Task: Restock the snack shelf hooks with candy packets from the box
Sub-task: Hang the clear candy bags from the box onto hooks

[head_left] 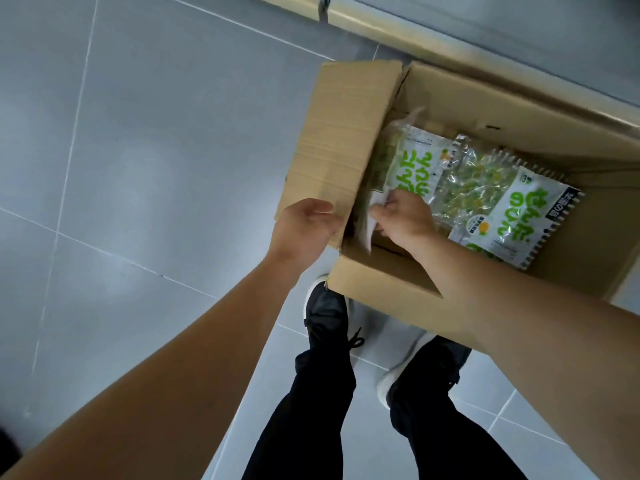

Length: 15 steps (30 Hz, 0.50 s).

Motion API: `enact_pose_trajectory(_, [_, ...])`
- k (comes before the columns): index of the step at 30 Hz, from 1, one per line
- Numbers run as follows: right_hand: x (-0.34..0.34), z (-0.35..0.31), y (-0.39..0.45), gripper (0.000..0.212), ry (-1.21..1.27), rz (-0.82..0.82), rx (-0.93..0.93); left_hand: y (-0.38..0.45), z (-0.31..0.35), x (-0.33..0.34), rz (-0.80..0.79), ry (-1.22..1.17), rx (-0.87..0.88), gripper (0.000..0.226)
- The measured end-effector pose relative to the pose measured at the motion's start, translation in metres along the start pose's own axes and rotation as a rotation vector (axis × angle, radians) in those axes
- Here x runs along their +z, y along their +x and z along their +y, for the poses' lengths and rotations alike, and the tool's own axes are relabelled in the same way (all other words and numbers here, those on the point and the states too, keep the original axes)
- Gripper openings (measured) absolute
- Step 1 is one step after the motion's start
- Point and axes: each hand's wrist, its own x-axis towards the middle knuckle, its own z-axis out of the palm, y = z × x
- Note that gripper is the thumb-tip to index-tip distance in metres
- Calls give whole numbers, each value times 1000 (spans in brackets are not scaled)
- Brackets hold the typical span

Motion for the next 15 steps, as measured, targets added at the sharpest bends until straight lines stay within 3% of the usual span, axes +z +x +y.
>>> enact_pose_trajectory(4, [-19, 8, -5, 15, 16, 74, 80, -5, 0, 11, -8, 3, 35, 30])
enact_pose_trajectory(7, [-46, 15, -32, 23, 324, 23, 164, -21, 2, 25, -48, 100, 110, 38])
enact_pose_trajectory(9, [-67, 21, -52, 30, 514, -20, 206, -36, 2, 37, -125, 275, 204, 67])
enact_pose_trajectory(12, [-98, 26, -80, 23, 741, -42, 303, -57, 6, 58, -262, 784, 357, 111])
enact_pose_trajectory(15, [-128, 32, -103, 25, 881, -129, 394, -76, 18, 75, -159, 1073, 494, 110])
